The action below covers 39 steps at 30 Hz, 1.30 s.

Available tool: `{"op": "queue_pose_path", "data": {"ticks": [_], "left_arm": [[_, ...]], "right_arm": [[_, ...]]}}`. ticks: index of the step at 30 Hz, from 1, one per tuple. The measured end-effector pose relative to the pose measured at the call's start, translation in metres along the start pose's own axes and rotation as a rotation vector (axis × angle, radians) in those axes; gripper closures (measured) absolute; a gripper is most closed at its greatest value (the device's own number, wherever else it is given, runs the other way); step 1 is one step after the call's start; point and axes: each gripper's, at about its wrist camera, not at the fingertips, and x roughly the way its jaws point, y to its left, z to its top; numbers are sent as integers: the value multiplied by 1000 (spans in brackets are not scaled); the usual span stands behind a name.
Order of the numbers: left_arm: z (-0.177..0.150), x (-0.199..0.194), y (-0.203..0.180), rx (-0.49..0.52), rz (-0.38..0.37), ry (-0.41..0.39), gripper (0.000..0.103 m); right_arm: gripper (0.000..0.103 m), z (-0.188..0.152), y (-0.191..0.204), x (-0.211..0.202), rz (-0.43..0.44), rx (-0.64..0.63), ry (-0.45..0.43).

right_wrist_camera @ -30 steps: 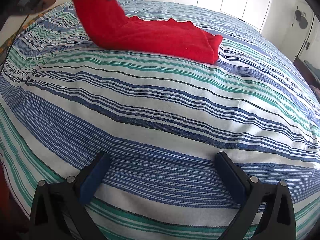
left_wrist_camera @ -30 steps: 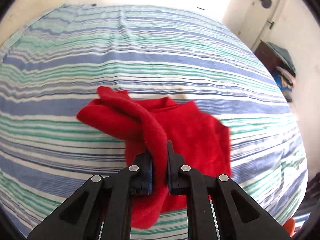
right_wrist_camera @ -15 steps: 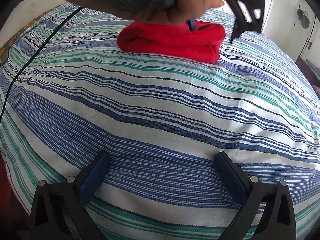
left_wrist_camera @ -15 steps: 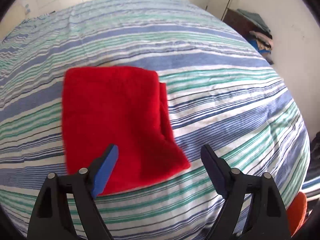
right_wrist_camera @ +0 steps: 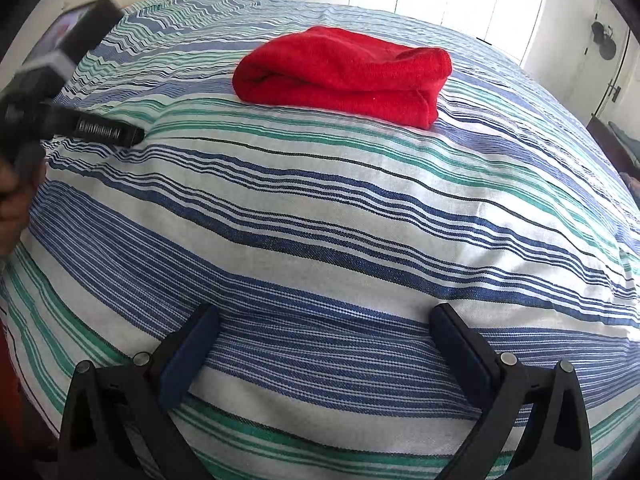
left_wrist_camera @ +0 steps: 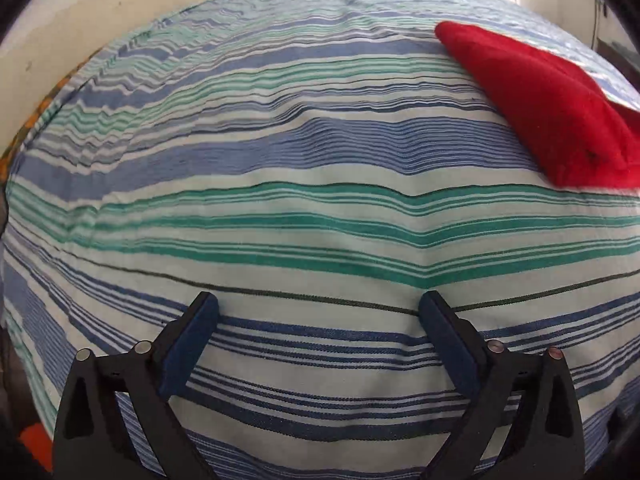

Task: Fold small clothes
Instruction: 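Move the right gripper to the other side of the sweater and grasp it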

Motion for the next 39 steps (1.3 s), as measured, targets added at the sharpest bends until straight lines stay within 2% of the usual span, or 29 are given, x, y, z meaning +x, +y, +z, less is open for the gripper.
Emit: {"op": "queue_pose_path", "data": {"ticks": [2, 4, 22, 24, 26, 27, 29, 30, 32, 34, 38, 39], "left_arm": [[9, 6, 4, -57, -52, 25, 1], [11, 10, 6, -65, -70, 32, 1], [1, 7, -2, -55, -58, -3, 1], [0, 7, -3, -53, -57, -5, 1], [-1, 7, -3, -55, -58, -13, 1], [-2, 6, -2, -58, -60, -20, 1], [-3, 6, -2, -60, -62, -30, 1], [-4, 6, -1, -61, -62, -31, 1], [-4, 6, -1, -61, -64, -31, 1], [-3, 6, -1, -62, -67, -30, 1], [-4, 6, 0, -64, -71, -31, 1], [-4, 6, 1, -64, -72, -31, 1]], "right_arm": [[0, -1, 1, -1, -3, 0, -2], [0, -2, 2, -1, -6, -1, -4], [0, -1, 0, 0, -7, -2, -7], [0, 3, -3, -3, 4, 13, 25], [0, 14, -13, -11, 65, 66, 95], [1, 21, -24, -18, 114, 119, 95], [3, 39, -56, -30, 194, 261, 34], [4, 50, -71, -30, 202, 319, 14], [7, 78, -98, -18, 215, 411, 27], [27, 106, -119, 0, 253, 487, 35], [29, 149, -136, 42, 277, 594, 78], [34, 155, -134, 56, 291, 603, 114]]}}
